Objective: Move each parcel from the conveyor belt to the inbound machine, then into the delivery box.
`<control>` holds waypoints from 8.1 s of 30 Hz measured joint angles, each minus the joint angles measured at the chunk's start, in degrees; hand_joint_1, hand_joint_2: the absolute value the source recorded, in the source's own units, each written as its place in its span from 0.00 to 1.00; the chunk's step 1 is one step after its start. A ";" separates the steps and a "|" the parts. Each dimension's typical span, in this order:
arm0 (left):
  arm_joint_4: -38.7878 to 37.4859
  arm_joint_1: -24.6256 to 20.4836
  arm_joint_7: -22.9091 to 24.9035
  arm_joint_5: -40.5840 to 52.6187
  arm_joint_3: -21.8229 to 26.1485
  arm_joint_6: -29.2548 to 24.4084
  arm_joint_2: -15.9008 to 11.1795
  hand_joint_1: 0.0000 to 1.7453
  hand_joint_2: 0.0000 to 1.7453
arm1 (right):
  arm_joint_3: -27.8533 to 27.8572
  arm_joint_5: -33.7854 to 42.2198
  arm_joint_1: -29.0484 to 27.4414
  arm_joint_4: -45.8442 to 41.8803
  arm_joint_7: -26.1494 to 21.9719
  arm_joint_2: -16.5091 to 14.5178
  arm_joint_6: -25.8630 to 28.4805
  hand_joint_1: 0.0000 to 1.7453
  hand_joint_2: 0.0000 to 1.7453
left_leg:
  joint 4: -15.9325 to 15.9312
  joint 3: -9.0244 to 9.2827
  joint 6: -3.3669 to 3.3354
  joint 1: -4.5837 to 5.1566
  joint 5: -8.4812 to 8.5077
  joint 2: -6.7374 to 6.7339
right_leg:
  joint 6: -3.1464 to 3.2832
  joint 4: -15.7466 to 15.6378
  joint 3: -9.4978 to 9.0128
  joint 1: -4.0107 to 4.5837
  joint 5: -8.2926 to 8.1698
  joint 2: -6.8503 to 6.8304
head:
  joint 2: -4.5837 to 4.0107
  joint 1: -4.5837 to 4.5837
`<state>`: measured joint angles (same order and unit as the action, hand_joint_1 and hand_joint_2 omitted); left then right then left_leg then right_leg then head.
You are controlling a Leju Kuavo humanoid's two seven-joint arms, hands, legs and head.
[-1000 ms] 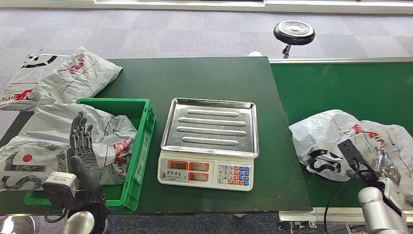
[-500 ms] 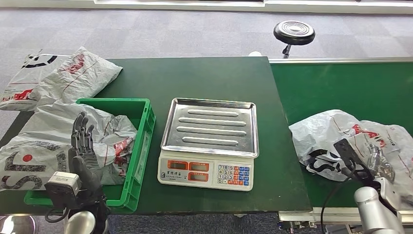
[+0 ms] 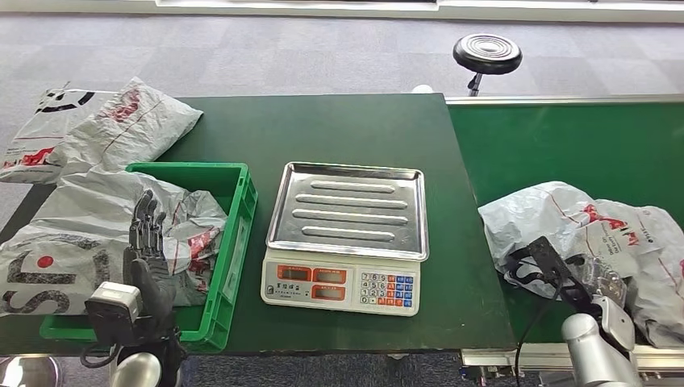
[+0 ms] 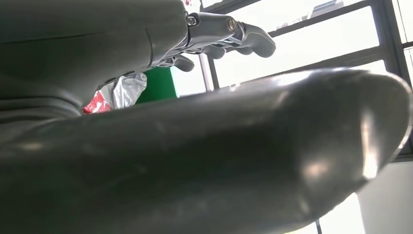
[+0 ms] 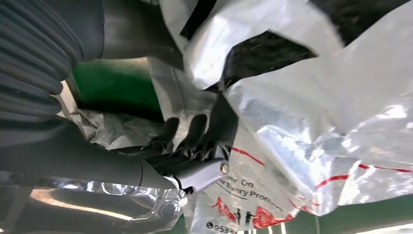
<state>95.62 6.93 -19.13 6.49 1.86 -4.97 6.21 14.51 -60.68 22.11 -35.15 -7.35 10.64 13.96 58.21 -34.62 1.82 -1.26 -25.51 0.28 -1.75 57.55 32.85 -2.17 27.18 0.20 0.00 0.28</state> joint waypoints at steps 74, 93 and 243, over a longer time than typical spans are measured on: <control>-4.29 -2.44 1.99 1.71 -4.25 3.18 0.23 0.00 0.00 | -3.48 -9.32 9.27 10.73 11.65 -6.84 -6.66 0.00 1.00 | 0.01 0.05 0.00 0.00 0.06 -0.01 | 0.00 0.00 0.01 0.00 -0.03 0.05 | 0.00 0.00; -4.46 -2.16 3.32 0.97 -4.79 4.08 -0.02 0.00 0.00 | -3.80 -10.04 8.78 11.20 12.21 -6.67 -4.32 1.00 1.00 | 0.02 0.06 0.00 0.00 0.06 0.00 | 0.00 0.00 -0.03 0.00 -0.03 0.04 | 0.00 0.00; -66.58 -56.27 4.24 39.86 -44.94 15.57 5.87 0.00 1.00 | -25.07 56.06 -25.87 -81.65 -32.76 -15.28 -7.05 0.00 1.00 | 0.03 -0.25 0.02 0.01 0.57 -0.22 | 0.01 0.00 0.42 -0.02 -0.63 0.17 | 0.00 0.00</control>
<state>29.04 -49.34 -14.88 46.35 -43.08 10.60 12.08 -10.56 -4.62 -3.76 -116.79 -40.11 -4.63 6.91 58.24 -34.87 1.84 -1.25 -24.93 0.06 -1.74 57.55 33.27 -2.19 26.55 0.37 0.00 0.28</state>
